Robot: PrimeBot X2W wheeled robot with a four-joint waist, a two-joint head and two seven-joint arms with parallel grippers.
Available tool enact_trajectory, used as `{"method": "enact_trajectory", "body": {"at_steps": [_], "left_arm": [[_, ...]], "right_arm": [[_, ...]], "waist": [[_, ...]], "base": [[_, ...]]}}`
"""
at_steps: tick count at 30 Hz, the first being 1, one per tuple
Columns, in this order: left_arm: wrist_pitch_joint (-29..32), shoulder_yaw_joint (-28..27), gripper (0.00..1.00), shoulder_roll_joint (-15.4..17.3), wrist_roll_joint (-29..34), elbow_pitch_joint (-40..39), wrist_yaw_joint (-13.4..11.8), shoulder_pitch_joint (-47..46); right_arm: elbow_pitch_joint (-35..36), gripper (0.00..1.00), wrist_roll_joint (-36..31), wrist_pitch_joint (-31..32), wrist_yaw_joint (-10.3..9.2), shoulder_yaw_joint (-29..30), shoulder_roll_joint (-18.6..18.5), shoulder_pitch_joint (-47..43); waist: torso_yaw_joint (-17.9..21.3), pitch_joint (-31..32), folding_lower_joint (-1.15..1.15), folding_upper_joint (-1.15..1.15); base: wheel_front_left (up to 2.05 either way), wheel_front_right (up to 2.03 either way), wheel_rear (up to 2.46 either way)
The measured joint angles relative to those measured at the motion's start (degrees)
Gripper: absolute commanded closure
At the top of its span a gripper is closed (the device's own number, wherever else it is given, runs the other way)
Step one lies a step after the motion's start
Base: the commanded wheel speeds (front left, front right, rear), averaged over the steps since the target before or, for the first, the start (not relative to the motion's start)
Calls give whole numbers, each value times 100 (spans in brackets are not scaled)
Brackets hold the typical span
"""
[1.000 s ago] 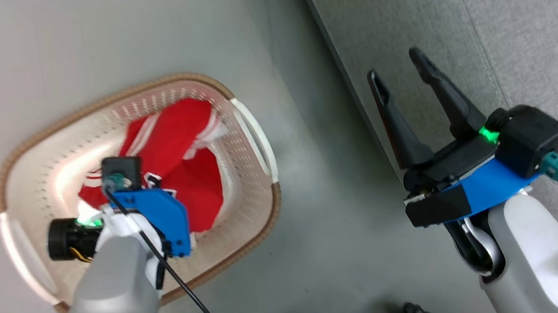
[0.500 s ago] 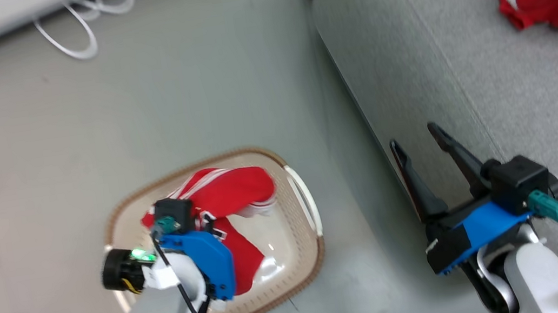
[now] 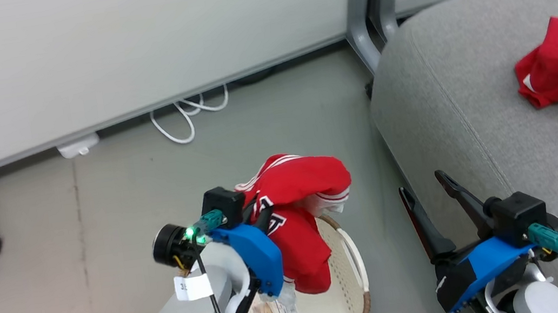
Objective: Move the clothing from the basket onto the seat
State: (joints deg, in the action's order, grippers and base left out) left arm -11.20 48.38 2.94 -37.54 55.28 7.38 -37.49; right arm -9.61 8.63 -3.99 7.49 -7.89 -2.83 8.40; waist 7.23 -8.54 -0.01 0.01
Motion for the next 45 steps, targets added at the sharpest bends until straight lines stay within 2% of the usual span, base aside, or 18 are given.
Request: {"method": "enact_trajectory", "body": {"at_steps": [9, 18, 32, 45], "left_arm": [[-103, 642, 100, -2, -478, -600, 0, -398], [-66, 1236, 100, -2, -1000, -1092, -85, -900], [-112, 1911, 100, -4, -1623, -1211, -238, -1304], [-263, 2184, 100, -4, -1950, -1085, -280, -1428]], "right_arm": [[69, 0, 40, 146, 0, 8, 0, -305], [91, 0, 73, 235, 0, -68, 0, -402], [81, 0, 114, 241, 0, -170, 0, -438], [-105, 0, 43, 296, 0, -281, 0, -505]], "waist": [[-392, 579, 1, 0], [-652, 845, 1, 0], [-654, 881, 2, 0], [-628, 832, 2, 0]], "base": [[0, 0, 0], [0, 0, 0], [0, 0, 0], [0, 0, 0]]}}
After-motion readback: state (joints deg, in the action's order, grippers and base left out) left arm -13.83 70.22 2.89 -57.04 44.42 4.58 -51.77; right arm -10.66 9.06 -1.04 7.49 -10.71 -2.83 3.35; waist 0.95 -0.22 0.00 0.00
